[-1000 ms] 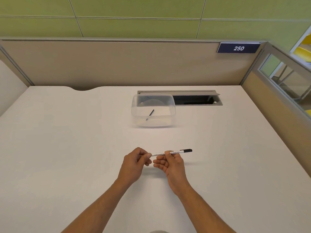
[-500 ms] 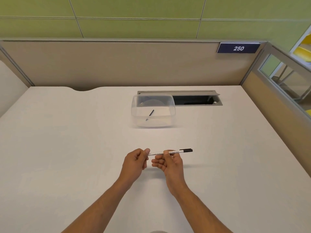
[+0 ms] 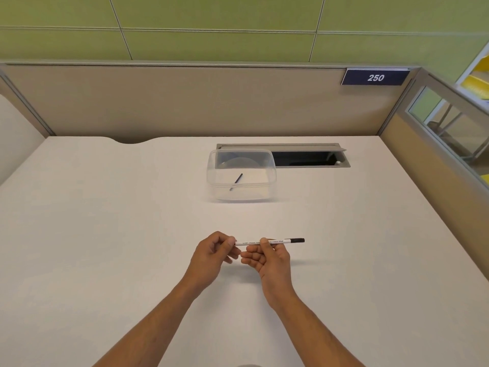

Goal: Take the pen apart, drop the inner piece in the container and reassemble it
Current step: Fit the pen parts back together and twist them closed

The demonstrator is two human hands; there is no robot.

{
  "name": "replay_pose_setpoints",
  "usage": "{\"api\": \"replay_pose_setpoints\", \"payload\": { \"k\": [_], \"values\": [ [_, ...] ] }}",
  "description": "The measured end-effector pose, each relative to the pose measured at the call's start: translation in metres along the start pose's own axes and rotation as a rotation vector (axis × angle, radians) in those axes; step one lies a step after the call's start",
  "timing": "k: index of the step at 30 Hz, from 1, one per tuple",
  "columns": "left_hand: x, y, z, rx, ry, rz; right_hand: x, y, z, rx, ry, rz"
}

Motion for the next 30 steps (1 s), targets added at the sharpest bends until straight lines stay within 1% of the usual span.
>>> {"api": "replay_pose_setpoints", "payload": {
  "k": [4, 9, 11, 14, 18, 20, 23, 27, 29, 30],
  "values": [
    [0.001, 0.0, -0.003, -0.112, -0.077, -0.053, -0.001, 0.0, -0.001, 0.045, -0.011, -0.023],
    [0.0, -0.003, 0.0, -0.004, -0.151, -0.23, -0.002, -0.002, -0.003, 0.091, -0.023, -0.034],
    [-0.001, -0.004, 0.002, 0.007, -0.132, -0.267, -0.001, -0.003, -0.004, 0.094, -0.024, -0.032],
    [-0.003, -0.006, 0.002, -0.07, -0.062, -0.196, -0.001, -0.002, -0.004, 0.089, -0.022, -0.022],
    [-0.005, -0.008, 0.001, -0.317, 0.122, -0.058, 0.001, 0.001, -0.003, 0.035, -0.006, -0.001],
    [-0.005, -0.01, 0.002, -0.387, 0.224, -0.036, 0.001, 0.002, -0.003, 0.018, -0.001, 0.005],
    [-0.006, -0.012, 0.001, -0.441, 0.303, -0.034, 0.0, 0.002, -0.004, 0.018, 0.009, 0.025],
    [-0.006, -0.013, 0.0, -0.623, 0.505, 0.073, 0.001, 0.002, -0.001, 0.017, 0.018, 0.03],
    [-0.006, -0.014, -0.002, -0.638, 0.518, 0.064, 0.002, 0.001, 0.001, 0.015, 0.016, 0.025],
    [-0.006, -0.013, -0.004, -0.62, 0.478, 0.029, 0.002, 0.0, 0.001, 0.015, 0.014, 0.025]
  ]
}}
Point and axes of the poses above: each hand's wrist, its own x-axis away from the middle knuckle, its own y-axis out of the palm, z = x × y, the point moved 2 cm from there along -x, towards the middle knuckle, and after that the axes turned 11 degrees about -x, right-handed, at the moved point
